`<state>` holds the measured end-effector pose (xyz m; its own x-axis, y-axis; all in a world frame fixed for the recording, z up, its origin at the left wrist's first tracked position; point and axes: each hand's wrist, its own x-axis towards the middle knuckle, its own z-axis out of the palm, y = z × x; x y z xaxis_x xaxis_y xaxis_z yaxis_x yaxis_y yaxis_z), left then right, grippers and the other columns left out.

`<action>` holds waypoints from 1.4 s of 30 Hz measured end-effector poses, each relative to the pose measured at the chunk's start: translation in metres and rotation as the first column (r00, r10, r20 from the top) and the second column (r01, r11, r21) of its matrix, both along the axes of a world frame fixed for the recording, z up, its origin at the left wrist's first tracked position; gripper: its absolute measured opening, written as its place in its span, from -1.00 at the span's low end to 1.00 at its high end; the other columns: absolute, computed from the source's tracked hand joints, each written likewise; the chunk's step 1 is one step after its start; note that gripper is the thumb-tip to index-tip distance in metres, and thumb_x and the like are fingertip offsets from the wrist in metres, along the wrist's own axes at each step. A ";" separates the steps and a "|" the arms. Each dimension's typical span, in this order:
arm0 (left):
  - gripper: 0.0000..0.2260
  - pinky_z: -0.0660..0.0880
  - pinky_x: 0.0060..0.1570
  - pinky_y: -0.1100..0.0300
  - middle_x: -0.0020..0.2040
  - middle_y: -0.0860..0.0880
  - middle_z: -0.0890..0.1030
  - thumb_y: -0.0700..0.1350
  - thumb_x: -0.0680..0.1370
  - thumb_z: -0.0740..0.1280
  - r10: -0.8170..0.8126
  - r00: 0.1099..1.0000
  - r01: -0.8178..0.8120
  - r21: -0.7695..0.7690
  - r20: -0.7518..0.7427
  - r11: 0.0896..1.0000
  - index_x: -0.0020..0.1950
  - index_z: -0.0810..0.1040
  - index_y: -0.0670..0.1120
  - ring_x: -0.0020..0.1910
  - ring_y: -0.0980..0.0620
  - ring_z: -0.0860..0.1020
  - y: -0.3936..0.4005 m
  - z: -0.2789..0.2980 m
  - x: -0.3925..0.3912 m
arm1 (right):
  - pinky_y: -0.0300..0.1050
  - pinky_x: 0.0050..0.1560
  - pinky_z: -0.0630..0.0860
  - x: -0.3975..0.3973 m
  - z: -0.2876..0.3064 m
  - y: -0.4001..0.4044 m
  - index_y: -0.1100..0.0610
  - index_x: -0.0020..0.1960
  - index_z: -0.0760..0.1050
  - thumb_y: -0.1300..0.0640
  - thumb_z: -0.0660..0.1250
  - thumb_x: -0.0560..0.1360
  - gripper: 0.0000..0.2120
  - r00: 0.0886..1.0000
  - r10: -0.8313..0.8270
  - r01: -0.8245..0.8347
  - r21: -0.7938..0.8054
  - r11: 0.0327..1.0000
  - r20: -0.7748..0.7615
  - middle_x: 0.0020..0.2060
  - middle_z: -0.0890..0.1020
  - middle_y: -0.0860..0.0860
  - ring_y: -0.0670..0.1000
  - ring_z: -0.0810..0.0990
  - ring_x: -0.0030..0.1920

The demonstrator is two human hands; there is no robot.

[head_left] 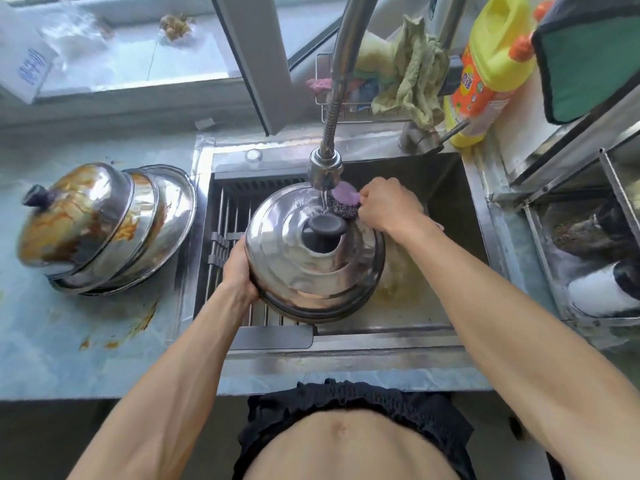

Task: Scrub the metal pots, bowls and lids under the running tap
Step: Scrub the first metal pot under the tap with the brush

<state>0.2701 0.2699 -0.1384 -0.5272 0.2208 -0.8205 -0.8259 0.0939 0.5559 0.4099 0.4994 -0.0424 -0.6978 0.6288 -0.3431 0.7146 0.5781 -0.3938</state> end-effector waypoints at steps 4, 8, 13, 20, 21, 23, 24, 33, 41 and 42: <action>-0.61 0.63 0.13 -0.06 0.22 -0.08 0.69 0.10 0.56 0.35 -0.002 1.000 0.002 0.012 0.023 1.000 0.32 0.65 -0.04 0.18 -0.13 0.66 0.001 0.001 0.000 | -0.01 -0.07 0.52 -0.016 0.011 0.005 0.06 0.11 0.62 0.09 0.27 0.48 -0.75 0.998 0.053 -0.053 -0.007 0.999 0.032 -0.03 0.61 0.10 0.22 0.62 -0.02; -0.57 0.66 0.06 -0.04 0.27 -0.10 0.67 0.07 0.56 0.36 0.023 0.999 -0.025 0.048 0.029 0.999 0.38 0.61 -0.08 0.17 -0.13 0.67 0.002 -0.001 -0.004 | -0.03 -0.11 0.47 -0.020 0.014 0.008 0.12 0.10 0.56 0.11 0.28 0.47 -0.77 0.995 0.069 -0.073 0.050 0.996 0.075 0.01 0.61 0.11 0.20 0.59 -0.07; -0.61 0.68 -0.10 0.03 0.26 -0.11 0.67 0.04 0.55 0.35 0.034 0.999 -0.036 0.052 0.033 0.998 0.32 0.64 -0.07 0.00 -0.12 0.69 0.004 -0.001 -0.005 | -0.06 -0.14 0.45 -0.013 0.013 0.012 0.08 0.05 0.60 0.16 0.28 0.43 -0.77 0.986 0.117 -0.123 0.040 0.992 0.118 -0.05 0.60 0.09 0.17 0.56 -0.13; -0.59 0.66 0.07 -0.07 0.27 -0.10 0.66 0.05 0.42 0.43 0.069 0.998 -0.069 -0.023 -0.011 0.997 0.25 0.67 -0.02 0.08 -0.13 0.68 0.003 0.003 -0.006 | -0.07 -0.14 0.42 -0.015 0.013 -0.002 0.03 0.02 0.57 0.17 0.28 0.43 -0.80 0.980 0.179 -0.181 0.026 0.983 0.086 -0.07 0.56 0.07 0.20 0.60 -0.06; -0.61 0.66 0.07 -0.08 0.24 -0.10 0.68 0.06 0.39 0.44 0.066 0.998 -0.067 -0.039 -0.016 0.997 0.19 0.68 -0.01 0.06 -0.12 0.69 0.003 0.003 -0.006 | -0.07 -0.13 0.44 -0.015 0.013 0.003 0.06 0.05 0.59 0.17 0.29 0.44 -0.79 0.987 0.133 -0.136 0.031 0.990 0.089 -0.05 0.58 0.07 0.20 0.60 -0.05; -0.67 0.66 0.04 -0.07 0.16 -0.08 0.72 0.06 0.36 0.48 0.060 0.998 -0.062 -0.064 -0.027 0.996 0.09 0.70 0.00 0.04 -0.13 0.70 0.004 0.005 -0.006 | -0.06 -0.13 0.44 -0.018 0.013 0.008 0.11 0.06 0.57 0.17 0.29 0.45 -0.80 0.989 0.105 -0.115 0.091 0.989 0.108 -0.05 0.59 0.09 0.20 0.59 -0.07; -0.72 0.66 0.01 -0.05 0.08 -0.07 0.74 0.06 0.38 0.49 0.064 0.998 -0.066 -0.069 -0.027 0.995 0.04 0.71 -0.01 0.02 -0.13 0.70 0.005 0.006 -0.004 | -0.06 -0.15 0.43 -0.020 0.013 0.005 0.12 0.05 0.54 0.17 0.29 0.45 -0.82 0.984 0.136 -0.149 0.110 0.983 0.116 -0.09 0.57 0.09 0.20 0.59 -0.08; -0.77 0.66 -0.16 0.00 -0.09 -0.07 0.76 0.10 0.48 0.47 0.033 0.997 -0.041 -0.116 -0.068 0.992 -0.01 0.69 -0.04 -0.15 -0.11 0.72 0.013 0.015 0.004 | -0.07 -0.06 0.53 -0.037 0.016 0.019 0.08 0.05 0.61 0.16 0.29 0.44 -0.78 0.985 0.134 -0.136 0.015 0.991 0.104 -0.02 0.62 0.10 0.20 0.61 -0.03; -0.57 0.67 0.02 -0.16 -0.10 -0.12 0.72 0.22 0.58 0.31 -0.066 0.981 0.020 -0.247 -0.181 0.969 -0.07 0.61 -0.17 -0.12 -0.15 0.70 0.042 0.029 0.027 | -0.04 -0.12 0.47 -0.005 0.008 -0.007 -0.02 -0.07 0.60 0.14 0.22 0.50 -0.81 0.991 0.137 -0.136 -0.090 0.987 0.009 -0.12 0.56 0.05 0.23 0.55 -0.07; -0.54 0.67 0.01 -0.17 -0.07 -0.13 0.73 0.25 0.56 0.31 -0.088 0.977 0.034 -0.262 -0.196 0.964 -0.05 0.62 -0.17 -0.11 -0.15 0.72 0.044 0.029 0.030 | -0.05 -0.17 0.45 0.000 0.004 -0.005 0.03 -0.17 0.55 0.18 0.21 0.47 -0.84 0.998 0.061 -0.061 -0.100 0.993 0.000 -0.17 0.56 0.05 0.24 0.55 -0.09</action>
<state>0.3002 0.3140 -0.1093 -0.6815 0.0544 -0.7298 -0.6854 0.3018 0.6626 0.4102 0.4940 -0.0384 -0.7327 0.5473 -0.4046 0.6805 0.5786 -0.4496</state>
